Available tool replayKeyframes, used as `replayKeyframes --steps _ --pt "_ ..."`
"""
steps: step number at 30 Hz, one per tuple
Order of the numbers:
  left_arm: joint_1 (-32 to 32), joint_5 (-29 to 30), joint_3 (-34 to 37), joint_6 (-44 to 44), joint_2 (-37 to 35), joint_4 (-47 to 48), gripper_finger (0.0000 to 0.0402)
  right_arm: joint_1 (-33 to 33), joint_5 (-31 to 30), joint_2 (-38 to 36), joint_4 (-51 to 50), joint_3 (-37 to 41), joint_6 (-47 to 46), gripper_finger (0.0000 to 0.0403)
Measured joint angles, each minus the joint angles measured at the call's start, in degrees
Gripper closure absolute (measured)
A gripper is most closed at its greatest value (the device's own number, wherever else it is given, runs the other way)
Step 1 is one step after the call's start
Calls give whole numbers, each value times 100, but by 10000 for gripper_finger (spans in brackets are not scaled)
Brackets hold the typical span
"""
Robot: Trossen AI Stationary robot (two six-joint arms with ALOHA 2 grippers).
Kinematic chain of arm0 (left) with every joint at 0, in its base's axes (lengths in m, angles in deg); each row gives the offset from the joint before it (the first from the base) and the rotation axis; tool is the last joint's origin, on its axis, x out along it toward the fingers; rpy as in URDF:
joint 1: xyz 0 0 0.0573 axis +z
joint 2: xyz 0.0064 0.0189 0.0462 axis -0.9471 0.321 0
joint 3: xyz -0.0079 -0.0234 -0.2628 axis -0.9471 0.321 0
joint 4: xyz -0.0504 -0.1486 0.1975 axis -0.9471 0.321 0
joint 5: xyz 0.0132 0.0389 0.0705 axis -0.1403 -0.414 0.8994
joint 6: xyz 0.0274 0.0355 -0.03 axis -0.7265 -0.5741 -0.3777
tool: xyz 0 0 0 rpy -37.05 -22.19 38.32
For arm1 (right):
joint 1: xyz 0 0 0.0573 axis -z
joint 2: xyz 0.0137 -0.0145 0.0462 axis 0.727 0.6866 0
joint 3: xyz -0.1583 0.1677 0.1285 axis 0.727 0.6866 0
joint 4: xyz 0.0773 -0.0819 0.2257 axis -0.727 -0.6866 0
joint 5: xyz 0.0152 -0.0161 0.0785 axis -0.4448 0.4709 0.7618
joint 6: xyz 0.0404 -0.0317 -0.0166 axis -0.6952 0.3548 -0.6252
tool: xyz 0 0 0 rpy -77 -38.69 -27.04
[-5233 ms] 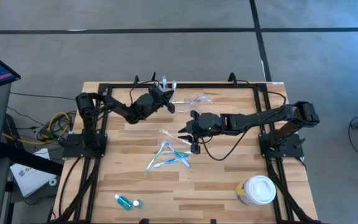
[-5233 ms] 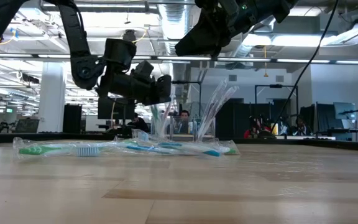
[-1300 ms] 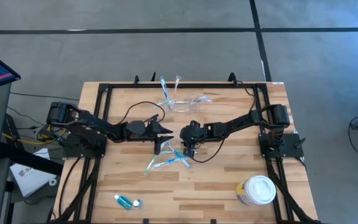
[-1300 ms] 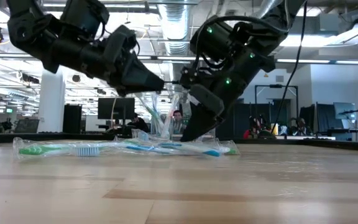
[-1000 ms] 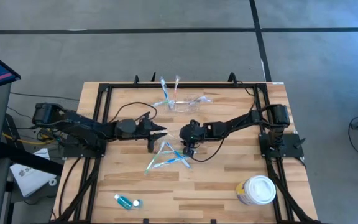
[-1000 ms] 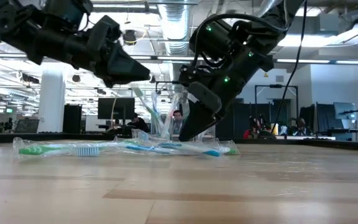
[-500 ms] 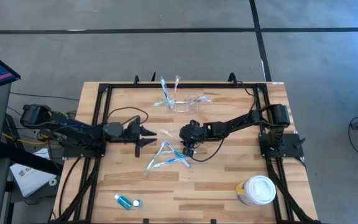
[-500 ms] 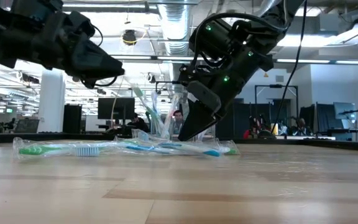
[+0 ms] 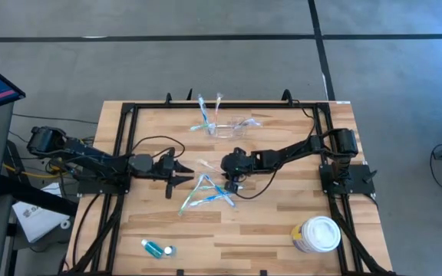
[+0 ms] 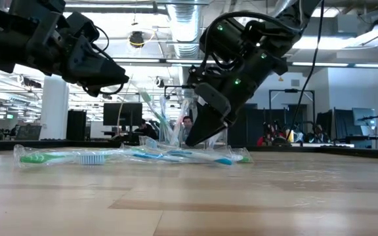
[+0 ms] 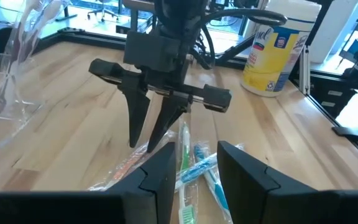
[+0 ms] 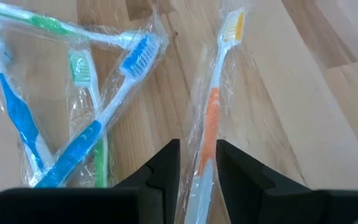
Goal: Pick & Place toothbrushing station
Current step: Put the orange toothbrush into the transparent organizer
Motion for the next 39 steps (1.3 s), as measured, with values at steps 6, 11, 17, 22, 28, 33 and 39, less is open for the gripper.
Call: replayKeyframes --steps 6,11,17,22,28,33,39 --pt "0 2 0 2 0 -3 291 -2 -2 82 93 -8 -1 307" --pt "2 2 -2 2 0 -9 291 0 0 320 226 -62 -1 307" --pt "2 4 -2 1 -2 -37 291 -2 2 369 5 -173 0 308" --pt "2 4 -2 2 -2 -39 291 2 -11 321 -83 -232 -1 331" --pt "2 6 -4 1 -2 -39 291 -2 -20 317 -238 -234 -1 392" --pt "2 6 -4 0 -2 -39 291 -2 -18 310 -259 -238 -3 398" --pt "2 6 -4 0 -2 -39 291 -2 -4 234 -349 -232 -47 402"
